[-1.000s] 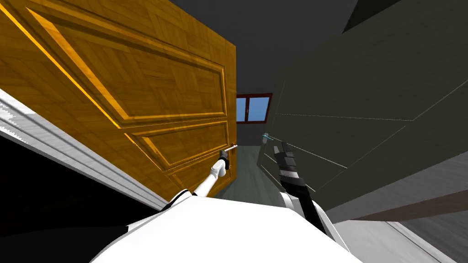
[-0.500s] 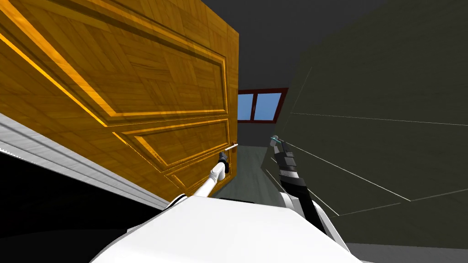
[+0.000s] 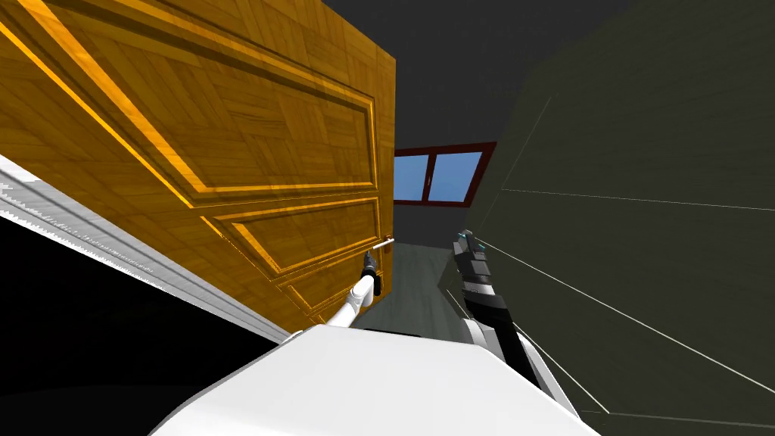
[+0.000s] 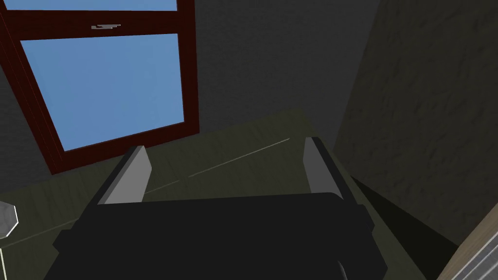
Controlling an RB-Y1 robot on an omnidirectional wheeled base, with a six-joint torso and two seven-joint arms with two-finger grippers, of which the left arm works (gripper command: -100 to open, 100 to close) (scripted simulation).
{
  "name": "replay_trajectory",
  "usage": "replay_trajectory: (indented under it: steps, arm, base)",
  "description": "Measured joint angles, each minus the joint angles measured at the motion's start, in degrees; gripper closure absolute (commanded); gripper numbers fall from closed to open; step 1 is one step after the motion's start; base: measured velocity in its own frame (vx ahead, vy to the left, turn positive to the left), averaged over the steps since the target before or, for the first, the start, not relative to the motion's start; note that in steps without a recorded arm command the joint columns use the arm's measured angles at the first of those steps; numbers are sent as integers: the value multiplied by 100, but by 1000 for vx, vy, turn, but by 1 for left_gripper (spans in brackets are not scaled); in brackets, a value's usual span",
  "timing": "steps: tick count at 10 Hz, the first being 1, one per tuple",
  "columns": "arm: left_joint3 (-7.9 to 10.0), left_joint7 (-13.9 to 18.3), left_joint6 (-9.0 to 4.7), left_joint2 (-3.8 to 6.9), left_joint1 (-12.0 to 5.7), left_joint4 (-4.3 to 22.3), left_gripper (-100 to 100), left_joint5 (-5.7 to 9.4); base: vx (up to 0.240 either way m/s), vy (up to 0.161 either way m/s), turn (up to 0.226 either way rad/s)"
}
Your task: Push the door open
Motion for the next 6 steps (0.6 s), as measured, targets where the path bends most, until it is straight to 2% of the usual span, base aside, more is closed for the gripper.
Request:
replay_trajectory:
  steps: [6]
  arm:
    - [-475,-398,413,-44,404,-315,-100,-694]
  base:
    - [37,-95,146]
